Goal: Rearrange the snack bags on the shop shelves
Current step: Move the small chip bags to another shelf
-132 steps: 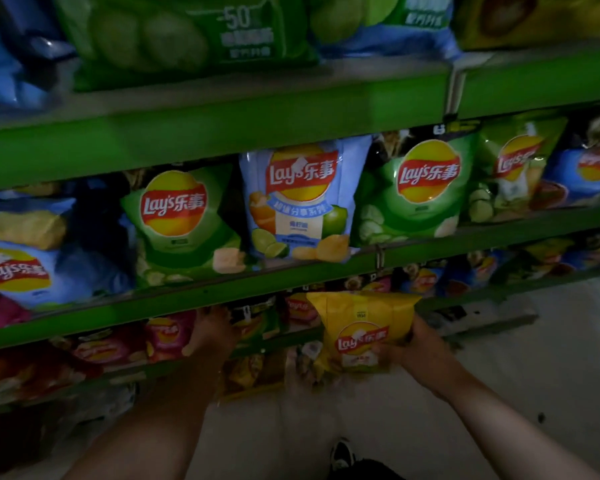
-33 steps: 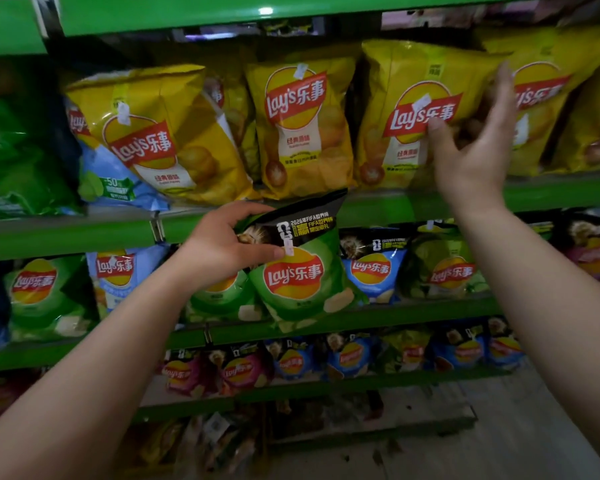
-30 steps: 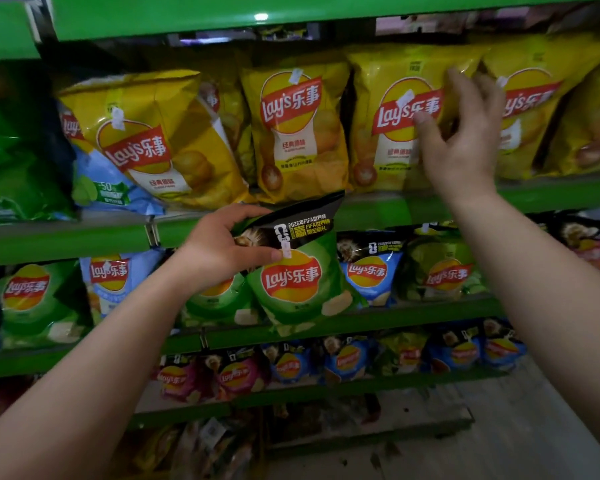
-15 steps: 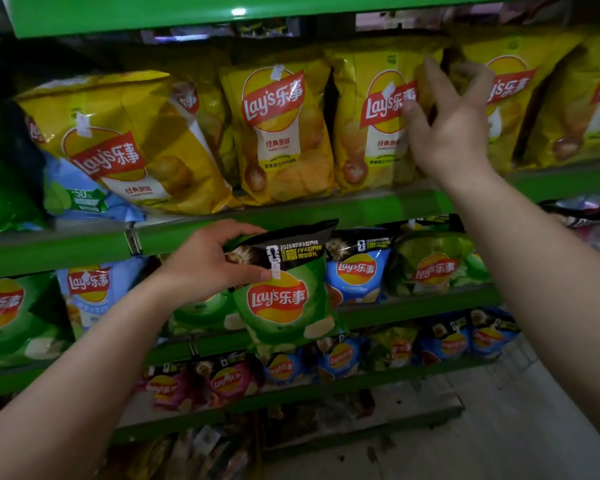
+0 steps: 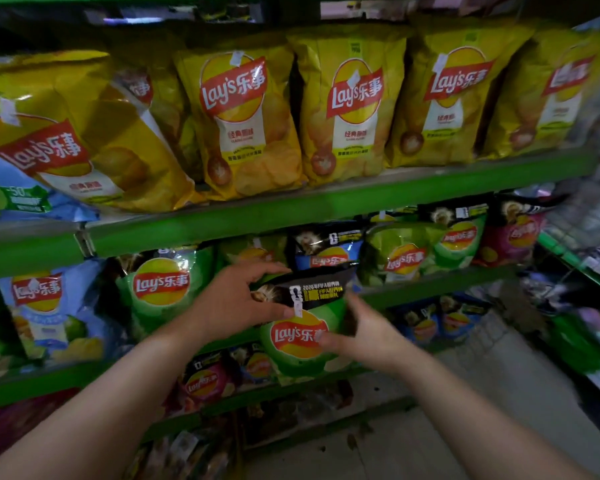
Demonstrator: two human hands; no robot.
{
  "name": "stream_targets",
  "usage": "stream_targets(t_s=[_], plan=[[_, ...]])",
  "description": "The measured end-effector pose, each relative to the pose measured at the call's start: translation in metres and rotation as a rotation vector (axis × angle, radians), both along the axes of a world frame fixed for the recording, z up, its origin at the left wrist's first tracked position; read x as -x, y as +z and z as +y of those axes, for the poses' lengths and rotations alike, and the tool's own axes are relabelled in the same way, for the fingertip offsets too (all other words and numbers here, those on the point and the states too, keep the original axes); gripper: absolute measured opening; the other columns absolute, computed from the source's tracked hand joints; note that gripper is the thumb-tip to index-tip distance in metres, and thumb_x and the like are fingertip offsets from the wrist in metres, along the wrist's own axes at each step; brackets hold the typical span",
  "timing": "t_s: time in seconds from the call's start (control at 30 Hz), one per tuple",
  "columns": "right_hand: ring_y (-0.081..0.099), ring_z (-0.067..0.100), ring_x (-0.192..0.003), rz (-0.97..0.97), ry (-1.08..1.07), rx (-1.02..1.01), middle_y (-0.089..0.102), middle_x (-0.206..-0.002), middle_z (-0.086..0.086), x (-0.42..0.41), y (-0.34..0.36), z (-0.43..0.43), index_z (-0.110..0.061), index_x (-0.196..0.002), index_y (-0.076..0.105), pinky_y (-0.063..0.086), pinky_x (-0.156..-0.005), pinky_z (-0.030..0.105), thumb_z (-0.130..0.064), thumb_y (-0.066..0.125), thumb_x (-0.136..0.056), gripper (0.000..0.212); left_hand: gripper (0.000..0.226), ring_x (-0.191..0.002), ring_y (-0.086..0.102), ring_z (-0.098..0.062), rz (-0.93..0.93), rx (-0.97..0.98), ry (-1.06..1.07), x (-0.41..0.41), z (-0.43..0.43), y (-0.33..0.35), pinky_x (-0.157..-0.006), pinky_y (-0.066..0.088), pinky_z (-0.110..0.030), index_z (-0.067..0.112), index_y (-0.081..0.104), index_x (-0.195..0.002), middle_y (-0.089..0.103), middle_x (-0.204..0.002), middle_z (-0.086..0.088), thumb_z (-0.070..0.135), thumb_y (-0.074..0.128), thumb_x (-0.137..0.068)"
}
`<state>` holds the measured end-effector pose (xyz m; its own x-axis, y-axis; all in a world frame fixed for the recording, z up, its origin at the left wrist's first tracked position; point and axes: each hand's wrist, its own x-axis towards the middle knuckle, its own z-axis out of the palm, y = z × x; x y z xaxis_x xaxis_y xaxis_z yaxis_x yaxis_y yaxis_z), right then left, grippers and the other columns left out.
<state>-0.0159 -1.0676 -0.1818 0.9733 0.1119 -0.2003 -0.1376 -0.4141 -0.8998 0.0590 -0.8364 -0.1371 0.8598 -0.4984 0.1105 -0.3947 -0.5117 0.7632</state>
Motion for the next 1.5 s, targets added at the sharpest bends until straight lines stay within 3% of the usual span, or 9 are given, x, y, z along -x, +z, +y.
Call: stream_targets(t_s=[0.1,0.23,0.33,0.47,0.67,0.8,1.1,1.23,1.5], plan=[[0.065,-0.009,-0.095,-0.023,-0.114,-0.144,0.07,-0.102,-0.027,0.004,-0.03,-0.007,-0.049,-0.112,0.053,0.054,-0.068,0.012,-0.04,0.088,-0.064,0.06,0.066,-0.1,0.045,0.031,-0.024,-0.003,-0.061,0.003,-0.02,-0.024,-0.078,0.034,0.007,0.037,0.061,-0.121,0.049,-0.112,0.032,0.031,0.091,-0.063],[0.07,0.001,-0.091,-0.036,-0.27,-0.246,0.074,-0.1,-0.019,0.009,-0.044,-0.034,-0.039,-0.107,0.061,0.055,-0.067,0.015,-0.028,0.09,-0.064,0.053,0.111,-0.11,0.046,0.022,0.145,0.069,-0.094,0.001,-0.037,-0.05,-0.08,0.044,-0.002,0.046,0.03,-0.144,0.045,-0.123,0.029,0.058,0.088,-0.05],[0.071,0.007,-0.092,-0.05,-0.442,-0.311,0.076,-0.098,-0.014,0.011,-0.047,-0.06,-0.039,-0.102,0.064,0.058,-0.073,0.024,-0.036,0.093,-0.054,0.056,0.134,-0.115,0.056,-0.001,0.31,0.182,-0.062,-0.002,-0.052,-0.057,-0.091,0.053,-0.027,0.048,0.014,-0.148,0.044,-0.129,0.024,0.065,0.089,-0.038],[0.07,0.024,-0.101,-0.09,-0.606,-0.412,0.075,-0.105,0.002,0.01,-0.043,-0.095,-0.029,-0.108,0.064,0.056,-0.086,0.044,-0.04,0.092,-0.044,0.071,0.109,-0.116,0.054,-0.003,0.362,0.191,-0.117,-0.007,-0.082,-0.055,-0.083,0.052,-0.021,0.054,0.023,-0.138,0.047,-0.127,0.018,0.051,0.09,-0.052],[0.074,0.022,-0.086,-0.158,-0.796,-0.51,0.078,-0.093,0.002,0.023,-0.029,-0.143,-0.018,-0.111,0.061,0.06,-0.068,0.032,-0.018,0.086,-0.05,0.066,0.078,-0.118,0.053,-0.012,0.35,0.127,-0.267,-0.016,-0.162,-0.044,-0.085,0.046,-0.02,0.028,0.037,-0.145,0.05,-0.13,0.005,0.021,0.079,-0.08],[0.075,0.017,-0.079,-0.189,-0.876,-0.54,0.078,-0.087,-0.002,0.034,-0.024,-0.181,-0.024,-0.104,0.061,0.059,-0.062,0.028,-0.017,0.084,-0.05,0.059,0.073,-0.113,0.054,-0.009,0.283,0.095,-0.322,-0.017,-0.224,-0.037,-0.081,0.043,-0.015,0.03,0.038,-0.145,0.053,-0.128,0.006,0.025,0.075,-0.083],[0.071,0.025,-0.086,-0.249,-1.136,-0.526,0.074,-0.098,0.005,0.044,-0.058,-0.321,-0.025,-0.111,0.061,0.057,-0.077,0.041,-0.002,0.081,-0.07,0.051,0.068,-0.129,0.049,-0.028,0.314,0.178,-0.13,-0.054,-0.425,-0.025,-0.1,0.046,-0.038,0.023,0.034,-0.148,0.053,-0.138,0.005,0.029,0.064,-0.087],[0.074,0.027,-0.083,-0.211,-1.176,-0.538,0.076,-0.096,0.007,0.051,-0.073,-0.388,-0.019,-0.116,0.062,0.058,-0.066,0.036,-0.008,0.085,-0.062,0.061,0.061,-0.127,0.046,-0.039,0.079,0.015,0.042,-0.086,-0.513,-0.021,-0.099,0.043,-0.042,0.006,0.043,-0.139,0.045,-0.142,-0.02,0.027,0.066,-0.086],[0.072,0.03,-0.089,-0.138,-1.14,-0.51,0.074,-0.101,0.009,0.051,-0.082,-0.463,-0.016,-0.121,0.058,0.058,-0.072,0.041,-0.007,0.085,-0.063,0.065,0.084,-0.124,0.044,-0.043,-0.173,-0.274,0.221,-0.105,-0.571,-0.046,-0.09,0.048,-0.044,0.004,0.034,-0.141,0.033,-0.142,-0.028,0.032,0.079,-0.076]])
